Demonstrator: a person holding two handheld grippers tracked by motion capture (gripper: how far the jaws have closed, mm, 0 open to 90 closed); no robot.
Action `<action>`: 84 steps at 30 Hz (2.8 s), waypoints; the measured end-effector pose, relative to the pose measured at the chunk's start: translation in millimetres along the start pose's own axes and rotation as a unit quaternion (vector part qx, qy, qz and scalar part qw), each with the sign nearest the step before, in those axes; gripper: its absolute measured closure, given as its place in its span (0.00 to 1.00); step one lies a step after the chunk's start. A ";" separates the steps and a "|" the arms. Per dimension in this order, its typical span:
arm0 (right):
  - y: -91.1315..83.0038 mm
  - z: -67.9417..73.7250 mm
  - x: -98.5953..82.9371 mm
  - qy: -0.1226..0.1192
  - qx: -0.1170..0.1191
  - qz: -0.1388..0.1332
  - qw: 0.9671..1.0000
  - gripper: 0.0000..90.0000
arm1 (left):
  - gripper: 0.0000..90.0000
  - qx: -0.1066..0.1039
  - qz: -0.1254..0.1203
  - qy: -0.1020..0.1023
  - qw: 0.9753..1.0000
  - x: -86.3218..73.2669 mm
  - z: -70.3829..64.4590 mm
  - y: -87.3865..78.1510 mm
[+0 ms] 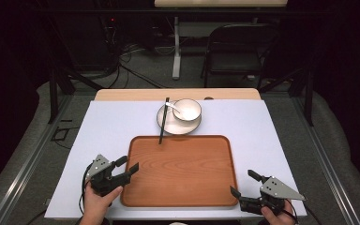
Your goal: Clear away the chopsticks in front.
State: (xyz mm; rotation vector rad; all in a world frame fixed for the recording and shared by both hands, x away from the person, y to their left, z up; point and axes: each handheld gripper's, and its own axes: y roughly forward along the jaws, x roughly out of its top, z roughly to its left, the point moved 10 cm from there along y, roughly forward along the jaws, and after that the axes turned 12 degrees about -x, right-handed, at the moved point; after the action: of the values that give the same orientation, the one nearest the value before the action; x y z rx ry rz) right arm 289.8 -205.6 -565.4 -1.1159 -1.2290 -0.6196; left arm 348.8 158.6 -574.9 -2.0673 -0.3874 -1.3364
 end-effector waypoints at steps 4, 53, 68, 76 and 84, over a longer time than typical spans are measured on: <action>0.8 -0.7 -0.3 0.001 -0.001 0.003 1.000 0.16 | 0.44 -0.001 -0.001 -0.005 1.000 -0.7 -0.1 0.7; -1.4 -3.5 -1.8 0.012 -0.016 0.011 1.000 0.16 | 0.37 0.028 0.093 -0.128 0.987 136.1 75.5 102.6; -1.8 -4.4 -1.7 0.014 -0.015 0.008 1.000 0.16 | 0.52 0.047 0.140 -0.135 0.980 131.5 94.1 143.0; -2.1 -4.3 -1.6 0.013 -0.015 0.007 1.000 0.16 | 0.72 0.045 0.168 -0.143 0.974 122.7 91.9 162.5; -2.2 -5.2 -1.9 0.016 -0.015 0.008 1.000 0.16 | 0.84 0.059 0.200 -0.167 0.964 109.5 95.5 181.2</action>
State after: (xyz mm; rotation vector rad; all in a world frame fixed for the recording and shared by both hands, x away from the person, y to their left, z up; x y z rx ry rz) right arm 289.6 -211.5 -566.2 -1.1360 -1.1861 -0.6430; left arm 565.1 74.3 -567.6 -2.1276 -0.1685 -0.7140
